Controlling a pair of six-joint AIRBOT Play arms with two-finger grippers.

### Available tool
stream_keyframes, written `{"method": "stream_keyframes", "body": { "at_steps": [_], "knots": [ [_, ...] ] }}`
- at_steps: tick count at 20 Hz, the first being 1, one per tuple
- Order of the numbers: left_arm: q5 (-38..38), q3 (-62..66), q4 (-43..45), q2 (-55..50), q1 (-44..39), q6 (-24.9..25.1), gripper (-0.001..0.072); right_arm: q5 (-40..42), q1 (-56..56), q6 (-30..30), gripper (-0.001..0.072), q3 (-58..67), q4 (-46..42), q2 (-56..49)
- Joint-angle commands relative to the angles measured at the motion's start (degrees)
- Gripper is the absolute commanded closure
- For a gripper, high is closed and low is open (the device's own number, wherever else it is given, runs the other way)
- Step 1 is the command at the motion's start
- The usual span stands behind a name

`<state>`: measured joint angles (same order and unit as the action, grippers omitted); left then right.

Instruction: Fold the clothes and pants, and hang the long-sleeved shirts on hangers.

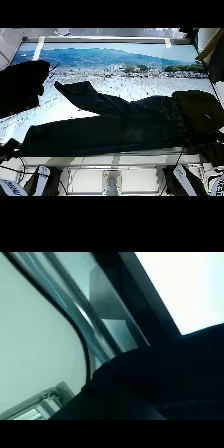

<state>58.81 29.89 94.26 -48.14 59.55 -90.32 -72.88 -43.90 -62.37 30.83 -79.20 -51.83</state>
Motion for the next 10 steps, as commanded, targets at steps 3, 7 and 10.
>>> {"method": "stream_keyframes", "body": {
  "at_steps": [3, 7, 10],
  "knots": [
    [-5.40, 0.02, -3.91, 0.11, 2.43, -2.67, 0.0349, 2.19, -0.02, -1.90, 0.0663, -0.02, 1.46, 0.07],
    [-7.34, 4.28, -19.87, 1.53, 2.43, 7.43, 0.0187, 1.88, -0.02, -2.12, 0.0447, 0.55, 1.16, 0.09],
    [-2.58, 6.40, -42.93, 3.54, -1.22, 27.80, 0.0182, 2.01, -0.02, -2.73, 0.0446, 3.34, 1.36, 0.07]
  ]
}}
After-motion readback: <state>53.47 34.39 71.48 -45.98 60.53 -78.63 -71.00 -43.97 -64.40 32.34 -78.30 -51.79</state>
